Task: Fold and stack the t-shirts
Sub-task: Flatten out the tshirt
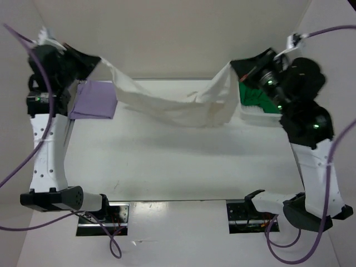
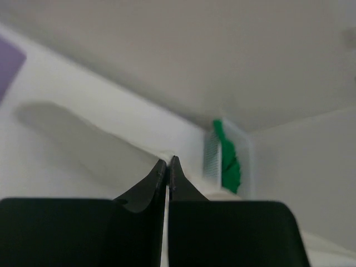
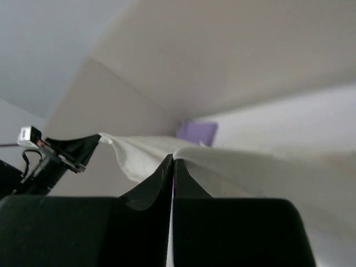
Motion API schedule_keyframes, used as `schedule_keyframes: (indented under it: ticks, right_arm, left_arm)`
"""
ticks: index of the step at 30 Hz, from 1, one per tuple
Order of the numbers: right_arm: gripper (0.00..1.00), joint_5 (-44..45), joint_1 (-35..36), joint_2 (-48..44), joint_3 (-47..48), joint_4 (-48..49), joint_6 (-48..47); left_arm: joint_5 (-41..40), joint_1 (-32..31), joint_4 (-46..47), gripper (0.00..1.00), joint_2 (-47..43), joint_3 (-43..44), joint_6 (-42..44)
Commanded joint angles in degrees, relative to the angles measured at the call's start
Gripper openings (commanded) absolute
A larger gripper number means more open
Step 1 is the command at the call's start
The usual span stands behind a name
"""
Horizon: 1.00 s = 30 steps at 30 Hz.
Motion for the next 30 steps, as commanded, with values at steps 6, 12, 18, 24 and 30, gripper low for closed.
schedule_keyframes:
  ticks: [6,12,18,24,30]
  right_arm:
    - [0.0,10.22,0.79,10.91,47.05,-9.74,-13.45]
    - [0.0,16.37,1.41,14.61,48.24,-5.01,-19.07]
    - [0.0,17.53,1.41,18.37,30.75,0.97,-24.42]
    - [0.0,-4.33,-10.72,34.24,38.0,1.16,-20.75]
    - [0.0,-8.13,-13.53,44.4,55.68,3.17,-14.51]
  left_arm:
    - [-3.33,3.98,-5.27,0.0,3.69,36.63,2.0]
    - [-5.88,3.98,-5.8,0.0,5.53,38.41,1.46]
    - [-6.59,3.98,-1.86,0.0,6.07,24.81,1.46]
    - [-5.54,4.6,4.75,0.0,12.55,11.25,0.15]
    - [-0.53,6.36,5.1,0.0,23.64,21.32,-2.49]
